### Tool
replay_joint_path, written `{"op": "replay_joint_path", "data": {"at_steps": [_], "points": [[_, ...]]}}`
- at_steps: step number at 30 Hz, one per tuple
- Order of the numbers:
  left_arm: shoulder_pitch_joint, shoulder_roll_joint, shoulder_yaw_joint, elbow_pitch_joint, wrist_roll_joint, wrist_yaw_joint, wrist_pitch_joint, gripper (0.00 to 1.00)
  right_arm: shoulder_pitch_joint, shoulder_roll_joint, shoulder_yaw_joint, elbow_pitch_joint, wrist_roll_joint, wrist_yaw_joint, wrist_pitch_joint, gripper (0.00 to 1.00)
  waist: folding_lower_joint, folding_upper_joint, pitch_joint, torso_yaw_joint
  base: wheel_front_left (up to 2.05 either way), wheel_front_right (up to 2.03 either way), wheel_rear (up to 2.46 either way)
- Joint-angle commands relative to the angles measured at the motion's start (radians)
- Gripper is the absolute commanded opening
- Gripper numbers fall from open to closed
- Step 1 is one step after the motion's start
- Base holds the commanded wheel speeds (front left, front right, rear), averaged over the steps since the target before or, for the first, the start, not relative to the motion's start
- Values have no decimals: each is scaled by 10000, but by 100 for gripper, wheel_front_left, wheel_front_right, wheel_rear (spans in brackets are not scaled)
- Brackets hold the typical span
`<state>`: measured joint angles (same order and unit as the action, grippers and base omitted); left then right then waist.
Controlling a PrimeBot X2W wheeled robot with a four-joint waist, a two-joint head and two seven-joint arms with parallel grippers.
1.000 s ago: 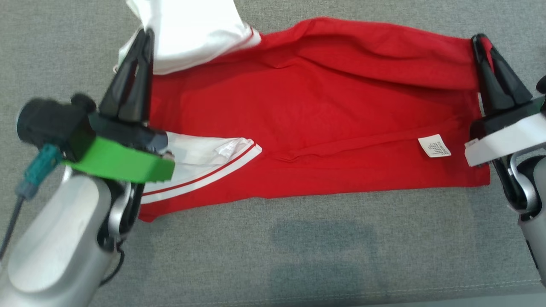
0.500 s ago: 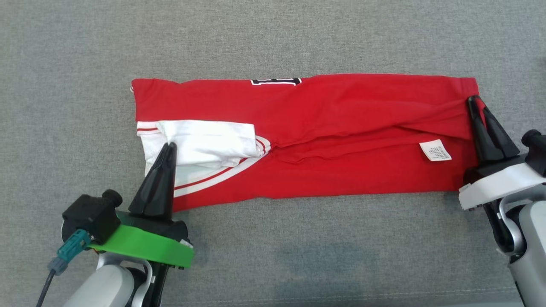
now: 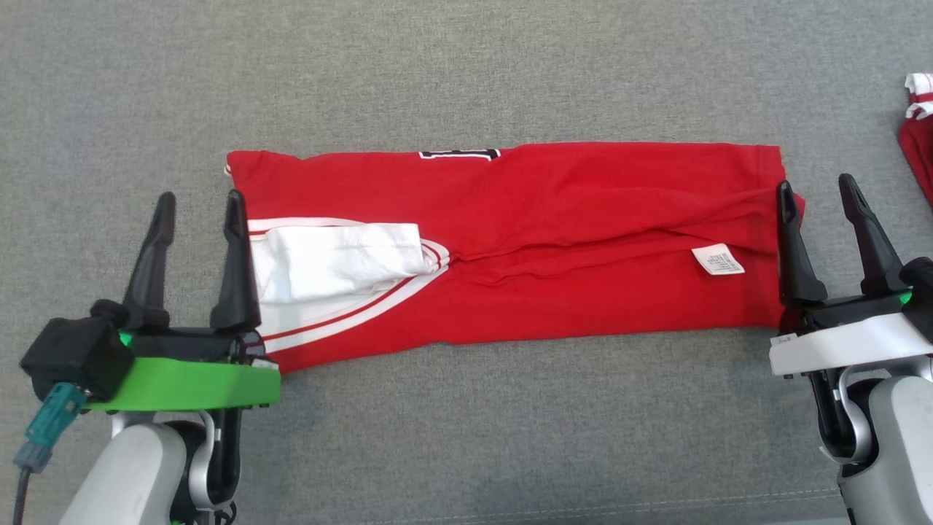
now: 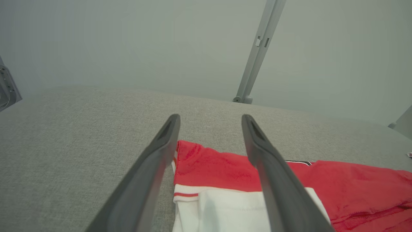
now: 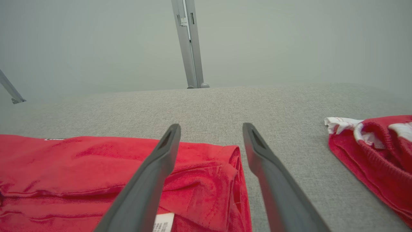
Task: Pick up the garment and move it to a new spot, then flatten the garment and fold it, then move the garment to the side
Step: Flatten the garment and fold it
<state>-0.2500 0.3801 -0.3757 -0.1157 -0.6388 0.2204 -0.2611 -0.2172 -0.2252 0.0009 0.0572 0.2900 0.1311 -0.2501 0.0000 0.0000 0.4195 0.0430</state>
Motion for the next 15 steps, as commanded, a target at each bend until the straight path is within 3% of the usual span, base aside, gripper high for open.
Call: {"op": "replay_joint_path", "data": {"at_steps": [1,8,15], "points": [[158,-108,305,-74,269,-98,-38,100,99,84,-107,-147,-160,-8,-66,100,0,0,-139,-107,0,0,0],[435,-450,1685,-68,1360,-749,-40,100,235,363,-250,-446,-567,-8,98,100,0,0,-483,-180,0,0,0],[866,-542,1754,184,2027,-1024,-41,100,293,500,-272,-309,-590,-8,170,100,0,0,-640,-149,0,0,0]]}}
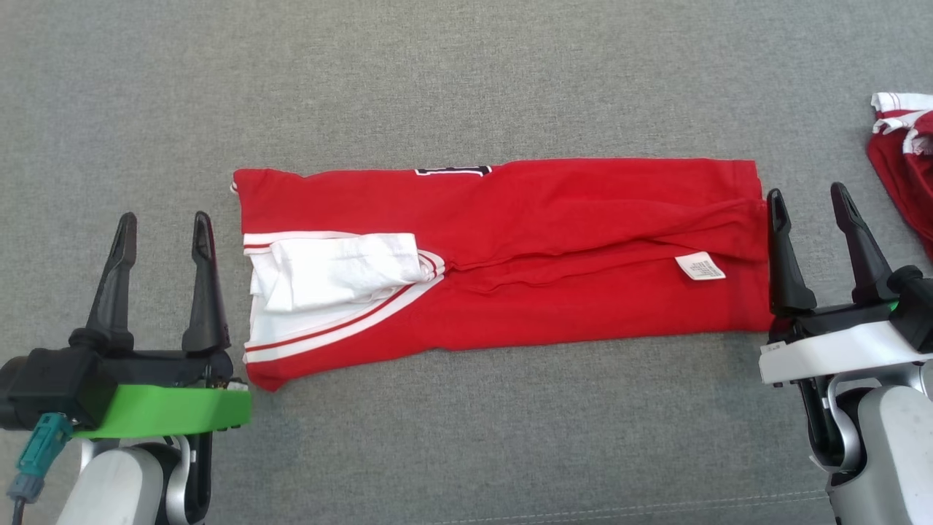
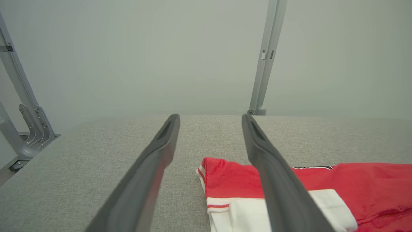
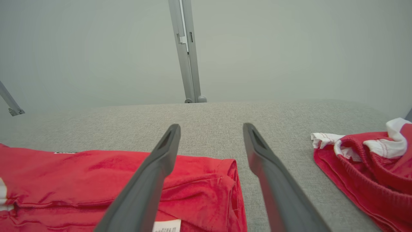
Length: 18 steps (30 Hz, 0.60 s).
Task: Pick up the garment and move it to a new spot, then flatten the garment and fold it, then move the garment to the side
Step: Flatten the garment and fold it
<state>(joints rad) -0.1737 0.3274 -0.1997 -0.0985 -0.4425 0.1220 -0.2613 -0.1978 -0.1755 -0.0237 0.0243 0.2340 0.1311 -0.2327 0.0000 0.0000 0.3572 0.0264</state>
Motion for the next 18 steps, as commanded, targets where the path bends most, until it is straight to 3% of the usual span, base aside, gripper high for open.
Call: {"op": "replay_joint_path", "data": {"at_steps": [1,10,18], "points": [[153,-34,-22,45,111,-63,-39,100,101,22,-32,45,-9,-8,-10,100,0,0,-27,32,0,0,0],[-31,-120,35,273,390,-359,-40,100,-222,-83,-269,580,219,-8,165,100,0,0,20,180,0,0,0],[-351,-215,-65,422,495,-548,-40,100,-809,-391,-478,2312,530,-6,428,100,0,0,260,483,0,0,0]]}}
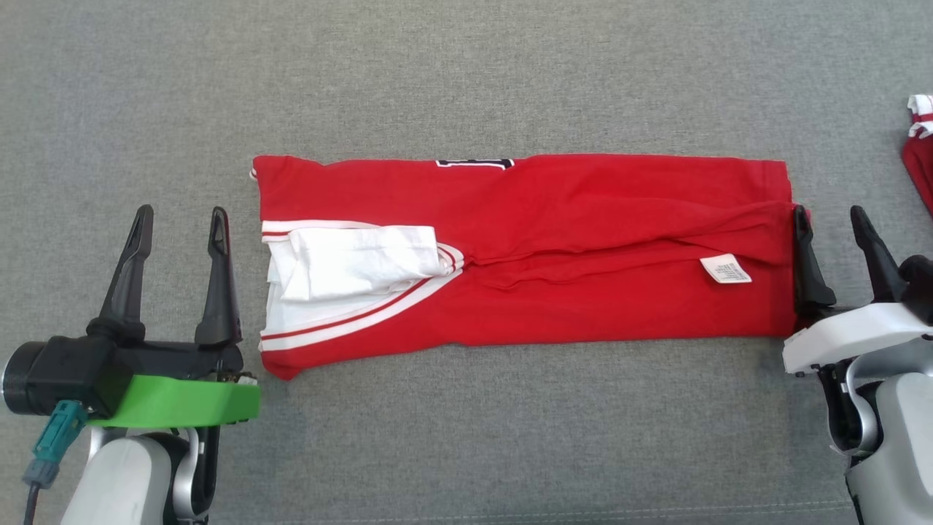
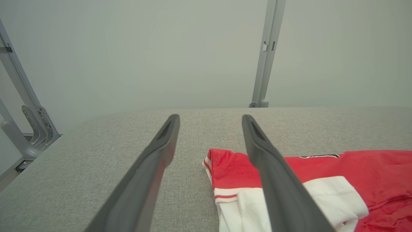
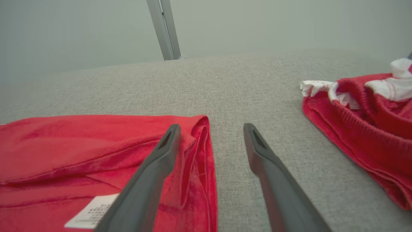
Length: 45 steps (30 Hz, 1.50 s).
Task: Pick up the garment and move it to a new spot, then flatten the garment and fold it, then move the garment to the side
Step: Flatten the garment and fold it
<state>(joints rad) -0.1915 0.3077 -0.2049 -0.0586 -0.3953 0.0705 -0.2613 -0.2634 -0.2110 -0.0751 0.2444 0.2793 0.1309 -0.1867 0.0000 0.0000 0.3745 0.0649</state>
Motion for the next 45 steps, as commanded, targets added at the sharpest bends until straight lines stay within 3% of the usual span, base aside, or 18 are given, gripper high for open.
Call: {"op": "replay_joint_path", "data": {"at_steps": [1,10,11,12,13,14,22,34,41,45], "points": [[-203,-39,-22,38,44,-70,-40,100,-219,-46,91,367,124,-4,-25,100,0,0,121,141,0,0,0],[-479,-263,-44,159,202,-262,-41,100,-599,-50,803,2298,722,-4,70,100,0,0,328,413,0,0,0],[-498,-283,-26,179,217,-285,-41,100,-575,-48,920,2464,792,-3,81,85,0,0,334,426,0,0,0],[-513,-304,-12,197,231,-316,-41,100,-557,-48,1023,2604,893,-3,57,48,0,0,335,438,0,0,0],[-527,-321,11,214,252,-340,-41,100,-517,-13,1137,2722,1004,-3,58,28,0,0,330,445,0,0,0],[-531,-332,37,217,276,-346,-41,100,-487,-7,1255,2790,1080,-1,15,0,0,0,322,442,0,0,0],[-447,-395,265,241,414,-444,-41,100,-503,-363,1410,2713,1577,-15,-471,0,0,0,244,289,0,0,0],[-298,-384,425,245,553,-513,-41,100,-412,-1269,-188,2247,1640,-12,-758,0,0,0,82,-100,0,0,0],[-184,-318,359,276,577,-459,-19,100,-874,-796,1022,372,1135,-6,-216,0,0,0,-194,-304,0,0,0],[-163,-267,317,247,576,-456,40,100,-1123,-52,1907,-1051,869,-5,405,0,0,0,-292,-349,0,0,0]]}}
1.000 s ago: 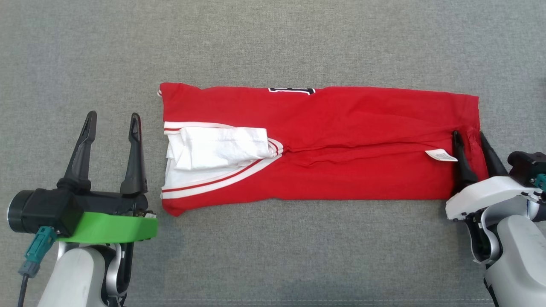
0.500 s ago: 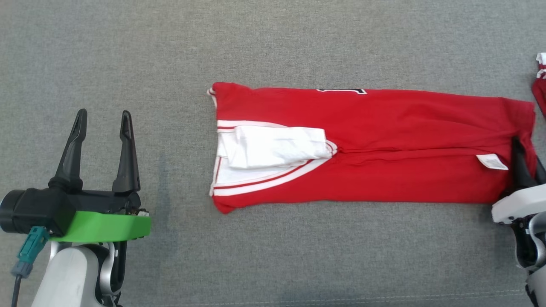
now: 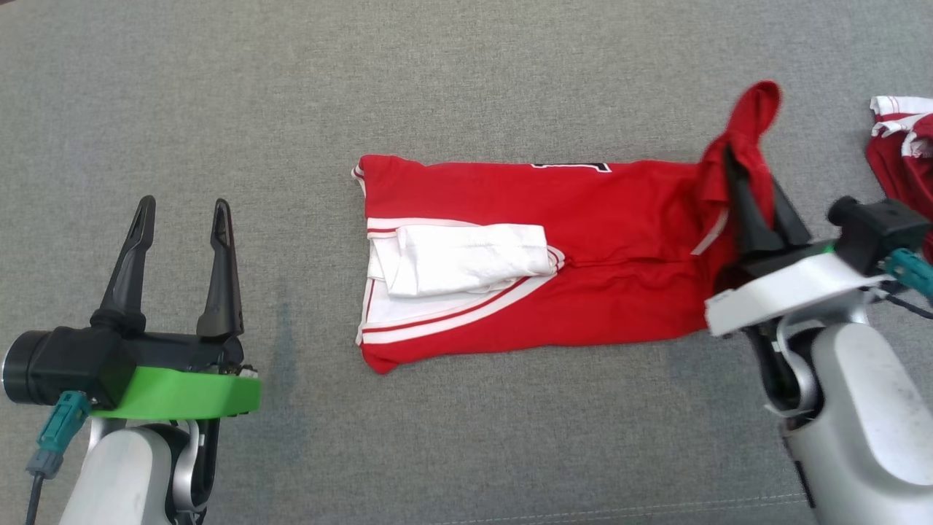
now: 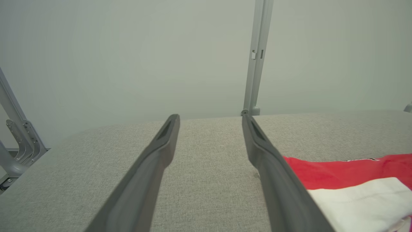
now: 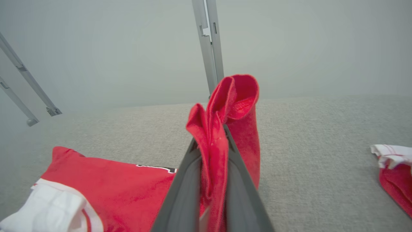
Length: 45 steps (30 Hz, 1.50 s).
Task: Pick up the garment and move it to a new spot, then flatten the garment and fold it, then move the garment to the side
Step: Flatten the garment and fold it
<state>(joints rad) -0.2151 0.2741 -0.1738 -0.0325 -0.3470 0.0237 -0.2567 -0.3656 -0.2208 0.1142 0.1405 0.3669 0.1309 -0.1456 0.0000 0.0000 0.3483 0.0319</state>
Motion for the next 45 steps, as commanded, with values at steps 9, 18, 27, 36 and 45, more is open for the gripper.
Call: {"op": "replay_joint_path", "data": {"at_steps": [9,18,27,36,45], "points": [[-106,-9,-210,-57,72,-18,51,100,-959,1591,2747,-574,262,-3,318,0,0,0,96,280,0,0,0],[-428,-222,-451,156,16,-139,-13,100,-2117,1685,5484,1092,1893,-3,-808,0,0,0,523,866,0,0,0],[-646,-333,-518,385,68,-244,-47,100,-3034,1690,6360,2423,2650,-3,-1186,100,0,0,779,1076,0,0,0],[-582,-266,-296,461,113,-185,-87,100,-2893,1686,5371,1205,1653,-3,-1199,100,0,0,688,737,0,0,0],[-201,-144,99,277,-3,35,-86,100,-1301,1474,1822,-121,-860,-3,-1198,100,0,0,342,226,0,0,0]]}}
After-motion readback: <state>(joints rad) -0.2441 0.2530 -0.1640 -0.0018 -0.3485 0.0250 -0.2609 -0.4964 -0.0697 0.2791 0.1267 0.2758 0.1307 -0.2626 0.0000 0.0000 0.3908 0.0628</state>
